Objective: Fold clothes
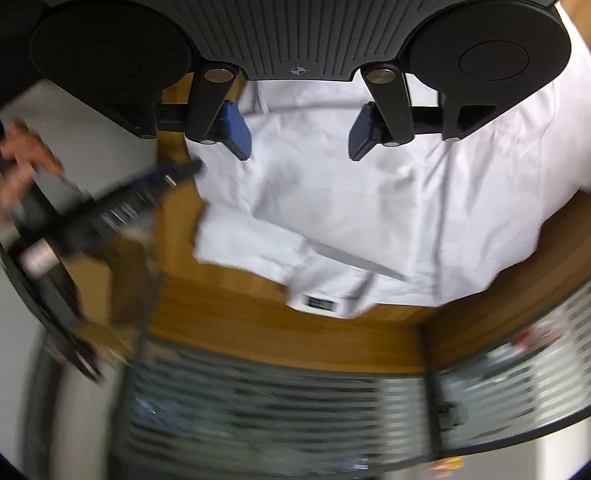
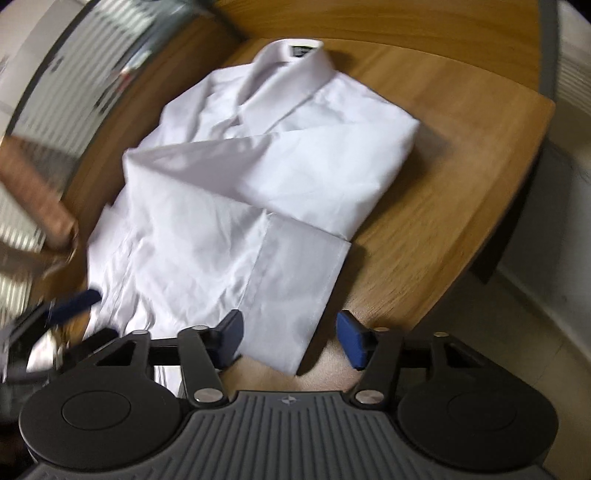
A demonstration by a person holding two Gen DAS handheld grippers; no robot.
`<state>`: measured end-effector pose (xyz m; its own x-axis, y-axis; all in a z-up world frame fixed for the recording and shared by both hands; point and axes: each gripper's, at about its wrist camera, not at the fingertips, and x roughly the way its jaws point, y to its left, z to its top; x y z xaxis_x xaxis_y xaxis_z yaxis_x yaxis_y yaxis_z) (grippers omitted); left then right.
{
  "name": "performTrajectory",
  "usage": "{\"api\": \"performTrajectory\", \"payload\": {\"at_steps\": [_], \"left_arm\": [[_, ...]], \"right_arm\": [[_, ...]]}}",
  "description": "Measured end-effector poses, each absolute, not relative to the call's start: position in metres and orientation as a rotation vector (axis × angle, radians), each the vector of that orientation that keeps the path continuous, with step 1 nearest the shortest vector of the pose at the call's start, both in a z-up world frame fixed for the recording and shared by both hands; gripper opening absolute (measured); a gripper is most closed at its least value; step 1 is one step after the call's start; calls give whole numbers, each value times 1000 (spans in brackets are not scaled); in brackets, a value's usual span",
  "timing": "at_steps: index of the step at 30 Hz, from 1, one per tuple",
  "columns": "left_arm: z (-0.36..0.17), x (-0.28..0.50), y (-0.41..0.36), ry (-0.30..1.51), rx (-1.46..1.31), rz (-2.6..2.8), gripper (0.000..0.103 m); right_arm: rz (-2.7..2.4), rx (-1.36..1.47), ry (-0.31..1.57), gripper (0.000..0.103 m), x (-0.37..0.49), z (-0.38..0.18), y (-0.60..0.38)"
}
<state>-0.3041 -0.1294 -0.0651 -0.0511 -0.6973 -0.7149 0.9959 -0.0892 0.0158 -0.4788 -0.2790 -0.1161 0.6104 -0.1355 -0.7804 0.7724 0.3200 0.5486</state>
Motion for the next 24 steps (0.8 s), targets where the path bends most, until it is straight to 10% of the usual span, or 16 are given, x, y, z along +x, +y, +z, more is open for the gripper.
{"api": "performTrajectory", "payload": {"at_steps": [8, 19, 24], "left_arm": [[-103, -342, -138, 438, 892, -1739, 75], [-147, -379, -163, 87, 1184, -1846, 59], [-138, -360, -162, 85, 1033, -1822, 15]], "right_arm": [[-757, 1170, 651, 9, -475, -128, -279], [-823, 1190, 548, 12, -488, -97, -259], [-858, 1132, 560, 17, -487, -83, -239]]}}
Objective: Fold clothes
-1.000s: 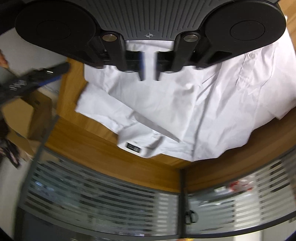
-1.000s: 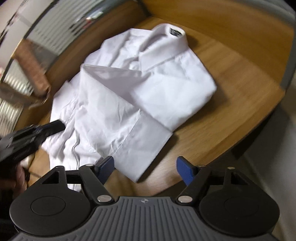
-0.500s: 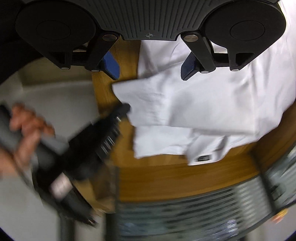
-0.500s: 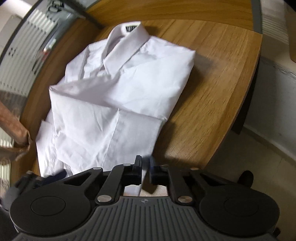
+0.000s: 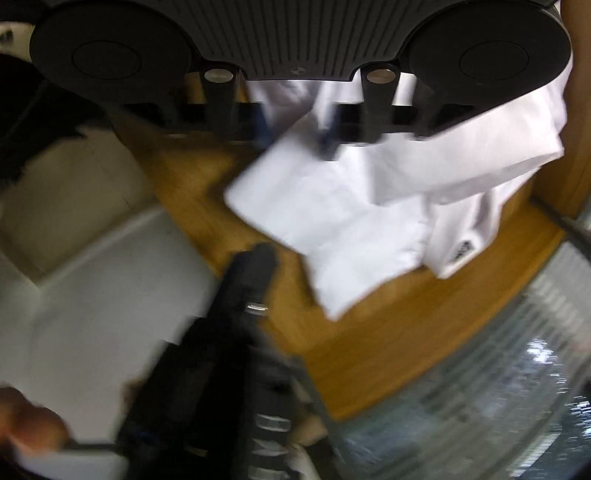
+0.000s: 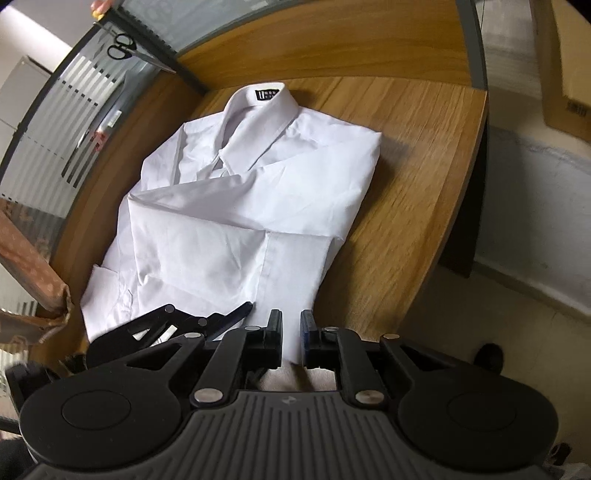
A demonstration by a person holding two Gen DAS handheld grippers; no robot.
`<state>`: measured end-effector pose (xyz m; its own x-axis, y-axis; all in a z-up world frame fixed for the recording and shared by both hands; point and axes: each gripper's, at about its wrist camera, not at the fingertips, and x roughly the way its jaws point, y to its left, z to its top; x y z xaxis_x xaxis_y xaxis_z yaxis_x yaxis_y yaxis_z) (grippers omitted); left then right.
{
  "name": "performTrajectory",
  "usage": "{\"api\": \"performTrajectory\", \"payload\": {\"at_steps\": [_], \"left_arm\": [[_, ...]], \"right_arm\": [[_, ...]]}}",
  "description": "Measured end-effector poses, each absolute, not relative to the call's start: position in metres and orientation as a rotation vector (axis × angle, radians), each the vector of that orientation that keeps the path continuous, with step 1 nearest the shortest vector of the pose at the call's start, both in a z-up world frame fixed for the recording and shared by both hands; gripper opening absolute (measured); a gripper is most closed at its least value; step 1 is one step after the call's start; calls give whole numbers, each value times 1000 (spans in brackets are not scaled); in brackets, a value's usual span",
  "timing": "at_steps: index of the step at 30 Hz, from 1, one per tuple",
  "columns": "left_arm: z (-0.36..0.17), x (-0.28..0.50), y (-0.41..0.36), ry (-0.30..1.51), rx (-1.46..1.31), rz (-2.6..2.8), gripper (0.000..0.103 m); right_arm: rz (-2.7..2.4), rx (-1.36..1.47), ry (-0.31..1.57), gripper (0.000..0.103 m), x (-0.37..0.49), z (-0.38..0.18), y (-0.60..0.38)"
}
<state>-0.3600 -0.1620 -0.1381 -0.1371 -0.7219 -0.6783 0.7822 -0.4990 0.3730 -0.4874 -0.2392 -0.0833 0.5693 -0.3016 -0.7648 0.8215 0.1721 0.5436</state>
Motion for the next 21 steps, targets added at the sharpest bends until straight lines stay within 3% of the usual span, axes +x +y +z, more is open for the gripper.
{"api": "performTrajectory", "payload": {"at_steps": [3, 8, 12, 21], "left_arm": [[-105, -322, -158, 326, 681, -1804, 12], [-56, -238, -143, 650, 157, -1589, 10], [-30, -178, -131, 720, -80, -1426, 10], [-23, -68, -121, 835, -347, -1156, 10]], "right_arm": [[-868, 1158, 473, 30, -498, -72, -230], [-890, 1133, 356, 41, -505, -45, -220], [-871, 1036, 450, 52, -482, -37, -219], [-732, 682, 767, 53, -383, -54, -208]]}}
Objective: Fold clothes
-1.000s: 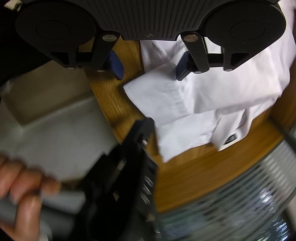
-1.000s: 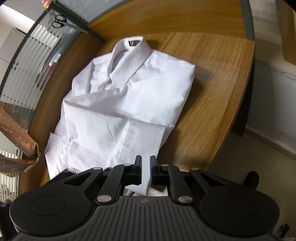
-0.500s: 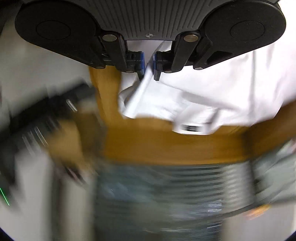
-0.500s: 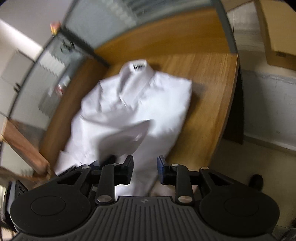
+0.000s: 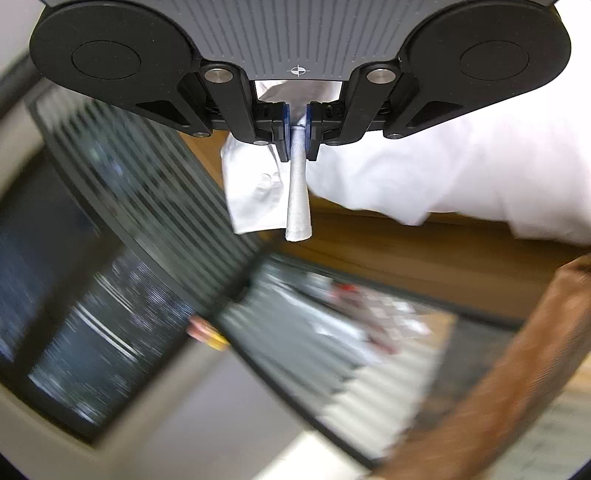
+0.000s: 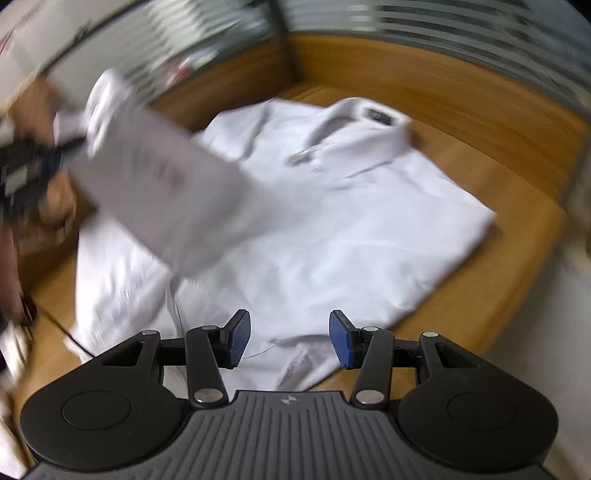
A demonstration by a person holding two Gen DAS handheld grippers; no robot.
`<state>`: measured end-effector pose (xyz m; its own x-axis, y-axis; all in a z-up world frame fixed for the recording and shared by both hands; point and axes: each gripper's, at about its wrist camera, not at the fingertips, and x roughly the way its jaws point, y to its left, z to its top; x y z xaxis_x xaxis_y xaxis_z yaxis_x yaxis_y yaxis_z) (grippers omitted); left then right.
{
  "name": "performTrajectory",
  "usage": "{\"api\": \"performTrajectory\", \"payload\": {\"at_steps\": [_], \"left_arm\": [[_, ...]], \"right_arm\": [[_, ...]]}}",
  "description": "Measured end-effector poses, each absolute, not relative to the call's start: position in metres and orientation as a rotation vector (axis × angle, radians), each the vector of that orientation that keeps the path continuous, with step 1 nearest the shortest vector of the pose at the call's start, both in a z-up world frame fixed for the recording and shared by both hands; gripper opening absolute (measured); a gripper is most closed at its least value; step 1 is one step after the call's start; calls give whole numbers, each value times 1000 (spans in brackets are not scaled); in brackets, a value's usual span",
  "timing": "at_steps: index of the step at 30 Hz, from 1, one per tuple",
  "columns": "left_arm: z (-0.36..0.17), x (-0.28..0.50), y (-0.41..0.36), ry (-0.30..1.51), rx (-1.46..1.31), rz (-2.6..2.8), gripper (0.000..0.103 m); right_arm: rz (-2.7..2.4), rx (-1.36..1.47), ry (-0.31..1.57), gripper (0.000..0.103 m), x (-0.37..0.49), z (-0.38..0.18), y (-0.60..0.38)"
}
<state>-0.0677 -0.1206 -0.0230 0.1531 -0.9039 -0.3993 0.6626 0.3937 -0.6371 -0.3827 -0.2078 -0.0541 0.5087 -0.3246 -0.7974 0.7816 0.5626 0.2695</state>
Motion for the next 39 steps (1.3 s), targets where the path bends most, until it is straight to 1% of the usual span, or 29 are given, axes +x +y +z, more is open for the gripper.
{"api": "performTrajectory", "payload": {"at_steps": [6, 10, 11, 12, 13, 14, 15, 22, 27, 32, 39], "left_arm": [[-50, -19, -124, 906, -397, -978, 9], [-76, 5, -123, 978, -413, -874, 11], [-80, 10, -122, 984, -410, -855, 13], [-82, 15, -117, 987, -408, -837, 22], [-82, 16, -111, 990, -407, -825, 30], [-82, 16, -107, 992, -407, -815, 44], [-82, 16, -103, 993, -406, -806, 47], [-72, -7, -89, 1032, -330, -872, 47], [-63, -47, -84, 1028, -254, -934, 47], [-62, -100, -87, 1060, -178, -988, 47], [-77, -197, -109, 1139, -51, -1118, 47]], "right_arm": [[-640, 504, 926, 53, -335, -81, -195], [-587, 469, 962, 53, -326, -88, -191], [-576, 472, 962, 53, -327, -88, -191], [-572, 473, 963, 53, -329, -87, -192], [-568, 474, 964, 53, -331, -86, -194], [-564, 476, 964, 53, -335, -85, -196], [-566, 484, 961, 53, -340, -83, -199], [-586, 530, 938, 53, -393, -63, -239], [-576, 508, 942, 53, -424, -48, -283], [-531, 491, 961, 53, -442, -41, -337], [-400, 480, 1024, 53, -438, -54, -398]]}}
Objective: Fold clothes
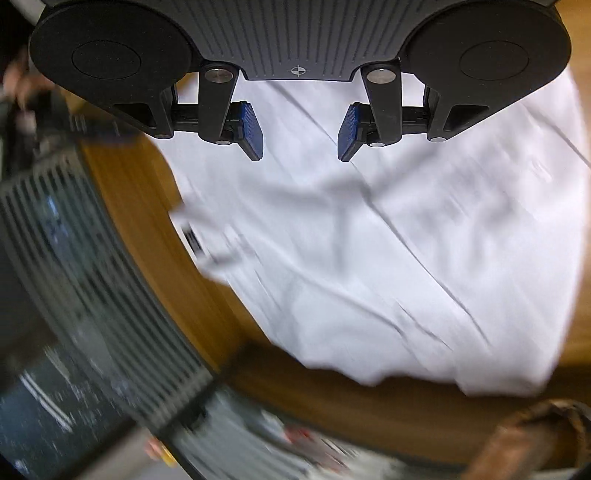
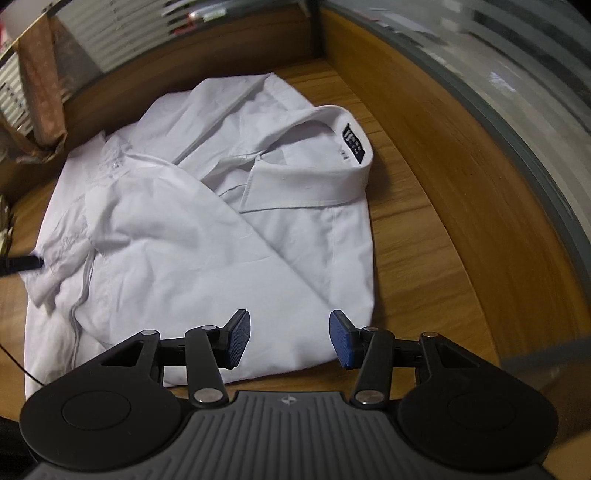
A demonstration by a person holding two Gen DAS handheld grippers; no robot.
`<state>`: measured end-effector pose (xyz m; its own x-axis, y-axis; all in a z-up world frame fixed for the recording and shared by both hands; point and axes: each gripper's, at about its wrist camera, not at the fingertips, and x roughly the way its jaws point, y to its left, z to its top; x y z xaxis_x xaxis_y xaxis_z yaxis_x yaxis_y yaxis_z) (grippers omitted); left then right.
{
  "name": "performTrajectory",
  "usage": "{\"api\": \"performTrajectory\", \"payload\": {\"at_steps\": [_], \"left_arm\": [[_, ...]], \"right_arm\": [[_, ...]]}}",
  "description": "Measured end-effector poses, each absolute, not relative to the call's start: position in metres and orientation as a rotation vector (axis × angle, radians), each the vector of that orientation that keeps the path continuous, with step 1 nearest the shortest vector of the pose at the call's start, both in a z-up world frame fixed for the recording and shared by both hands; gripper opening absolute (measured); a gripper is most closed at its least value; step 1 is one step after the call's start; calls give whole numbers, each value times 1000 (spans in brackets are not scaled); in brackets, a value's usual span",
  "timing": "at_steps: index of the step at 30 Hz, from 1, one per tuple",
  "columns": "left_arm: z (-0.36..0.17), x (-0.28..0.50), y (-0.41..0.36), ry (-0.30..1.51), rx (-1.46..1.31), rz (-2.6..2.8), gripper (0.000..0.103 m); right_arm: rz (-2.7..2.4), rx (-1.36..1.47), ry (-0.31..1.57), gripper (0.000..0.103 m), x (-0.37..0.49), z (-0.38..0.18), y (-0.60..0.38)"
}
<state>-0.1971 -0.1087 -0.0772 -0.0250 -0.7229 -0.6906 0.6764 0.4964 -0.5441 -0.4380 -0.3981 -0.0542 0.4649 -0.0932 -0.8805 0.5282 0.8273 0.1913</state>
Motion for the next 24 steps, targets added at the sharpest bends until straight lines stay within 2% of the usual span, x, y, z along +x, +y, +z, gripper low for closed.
{"api": "performTrajectory", "payload": {"at_steps": [5, 11, 13, 14, 16, 17, 19, 20, 21, 24], "left_arm": [[-100, -257, -136, 1184, 99, -1227, 47], [-123, -294, -165, 1153, 233, -1195, 46], [-130, -300, -174, 1143, 276, -1166, 42], [-132, -302, -177, 1132, 289, -1152, 41], [-134, -308, -181, 1107, 298, -1131, 40], [-134, -310, -183, 1098, 294, -1126, 40], [-135, -315, -185, 1077, 290, -1117, 26], [-135, -318, -185, 1058, 294, -1108, 14], [-134, -321, -182, 1034, 292, -1102, 7], [-123, -329, -167, 964, 229, -1095, 7]], "right_arm": [[-276, 465, 1062, 53, -427, -68, -422], [-133, 442, 1111, 53, -407, -86, -432], [-92, 465, 1119, 53, -401, -92, -435], [-76, 473, 1129, 51, -397, -95, -436], [-56, 473, 1142, 25, -393, -99, -437], [-45, 470, 1146, 5, -392, -99, -437], [-21, 441, 1123, 1, -394, -95, -434], [-19, 419, 1109, 1, -397, -91, -433], [-17, 397, 1095, 1, -399, -86, -432], [-20, 369, 1036, 0, -406, -68, -432]]}}
